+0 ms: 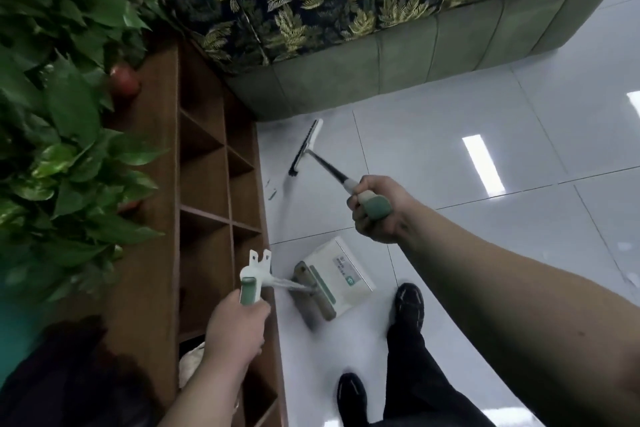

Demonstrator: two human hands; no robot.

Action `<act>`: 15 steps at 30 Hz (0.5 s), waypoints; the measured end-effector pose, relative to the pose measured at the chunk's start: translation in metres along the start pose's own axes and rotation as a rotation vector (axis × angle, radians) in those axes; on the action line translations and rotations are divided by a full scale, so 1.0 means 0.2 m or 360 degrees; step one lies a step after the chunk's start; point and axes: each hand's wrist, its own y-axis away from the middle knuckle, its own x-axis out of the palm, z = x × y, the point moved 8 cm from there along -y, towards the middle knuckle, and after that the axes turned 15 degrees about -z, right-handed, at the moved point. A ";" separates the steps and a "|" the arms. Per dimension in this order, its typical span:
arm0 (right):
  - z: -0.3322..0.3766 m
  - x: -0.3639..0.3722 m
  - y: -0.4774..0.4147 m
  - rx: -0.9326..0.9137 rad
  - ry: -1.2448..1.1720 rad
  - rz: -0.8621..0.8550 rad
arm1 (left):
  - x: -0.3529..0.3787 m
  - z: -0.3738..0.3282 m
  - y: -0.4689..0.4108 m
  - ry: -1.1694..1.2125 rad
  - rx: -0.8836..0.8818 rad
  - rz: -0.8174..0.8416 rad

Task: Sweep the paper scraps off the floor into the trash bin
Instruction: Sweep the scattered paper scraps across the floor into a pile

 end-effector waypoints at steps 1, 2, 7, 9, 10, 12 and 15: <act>0.04 0.03 -0.05 0.0027 0.0027 0.0022 | 0.00 -0.02 0.00 -0.0022 -0.0024 -0.0022; 0.07 0.06 -0.10 0.0062 0.0035 0.0047 | 0.00 -0.04 0.00 -0.0029 -0.0053 -0.0038; 0.17 0.00 -0.25 0.0196 -0.0072 -0.0023 | 0.03 -0.18 -0.01 -0.0005 -0.0108 -0.0069; 0.17 -0.10 -0.26 0.0236 -0.0109 -0.0078 | 0.05 -0.23 -0.02 -0.0009 -0.0089 -0.0075; 0.15 -0.16 -0.24 0.0254 -0.0126 -0.0091 | 0.06 -0.25 -0.02 -0.0026 -0.0058 -0.0083; 0.12 -0.31 -0.18 0.0286 -0.0217 -0.0093 | 0.08 -0.31 -0.01 -0.0047 -0.0004 -0.0084; 0.06 -0.56 -0.07 0.0273 -0.0239 -0.0178 | 0.11 -0.39 0.00 -0.0080 0.0045 -0.0075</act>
